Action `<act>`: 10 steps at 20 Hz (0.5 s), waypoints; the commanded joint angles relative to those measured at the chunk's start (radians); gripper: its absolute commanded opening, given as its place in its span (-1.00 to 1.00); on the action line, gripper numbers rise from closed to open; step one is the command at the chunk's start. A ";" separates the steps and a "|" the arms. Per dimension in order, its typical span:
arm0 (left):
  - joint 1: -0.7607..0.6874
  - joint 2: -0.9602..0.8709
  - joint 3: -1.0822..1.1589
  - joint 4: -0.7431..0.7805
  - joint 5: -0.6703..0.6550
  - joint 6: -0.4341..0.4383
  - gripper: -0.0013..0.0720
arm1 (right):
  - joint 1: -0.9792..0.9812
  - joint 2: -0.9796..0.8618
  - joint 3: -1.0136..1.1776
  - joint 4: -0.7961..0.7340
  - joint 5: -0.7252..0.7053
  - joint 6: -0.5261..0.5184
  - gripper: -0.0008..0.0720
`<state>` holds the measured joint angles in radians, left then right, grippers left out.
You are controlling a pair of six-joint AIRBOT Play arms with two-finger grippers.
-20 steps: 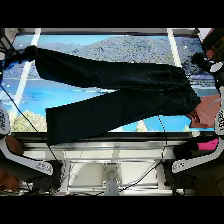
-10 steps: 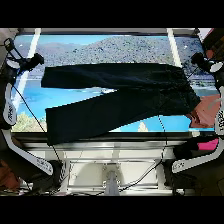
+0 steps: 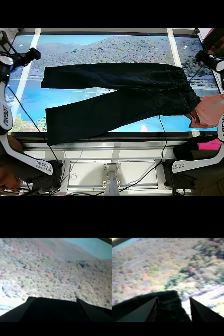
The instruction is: Fold the clothes and pants, and hang the long-sleeved shirts on hangers.
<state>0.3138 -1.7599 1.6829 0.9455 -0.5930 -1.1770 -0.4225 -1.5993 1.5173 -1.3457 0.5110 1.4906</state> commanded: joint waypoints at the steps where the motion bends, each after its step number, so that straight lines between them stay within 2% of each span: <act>1: 0.006 0.121 0.000 -0.002 -0.297 0.032 -0.78 | -0.094 0.058 0.005 -0.073 0.246 -0.020 0.25; 2: 0.006 0.150 0.000 0.008 -0.418 0.032 -0.91 | -0.136 0.067 0.005 -0.073 0.323 -0.020 0.25; 3: 0.006 0.172 -0.002 0.033 -0.518 0.031 -0.91 | -0.171 0.072 0.005 -0.072 0.377 -0.020 0.25; 5: 0.006 0.219 -0.030 0.153 -0.629 -0.037 -0.91 | -0.237 0.072 0.005 -0.072 0.463 -0.020 0.25; 7: 0.022 0.302 -0.147 0.241 -0.629 -0.066 -0.91 | -0.282 0.072 0.005 -0.071 0.496 -0.021 0.25; 8: 0.044 0.353 -0.235 0.233 -0.618 -0.066 -0.91 | -0.296 0.072 0.005 -0.071 0.497 -0.027 0.25; 10: 0.096 0.438 -0.415 0.218 -0.616 -0.066 -0.91 | -0.306 0.072 0.005 -0.071 0.497 -0.118 0.25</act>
<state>0.3622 -1.4326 1.4548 1.1248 -1.1530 -1.2240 -0.6880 -1.5311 1.5211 -1.4151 0.9489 1.4498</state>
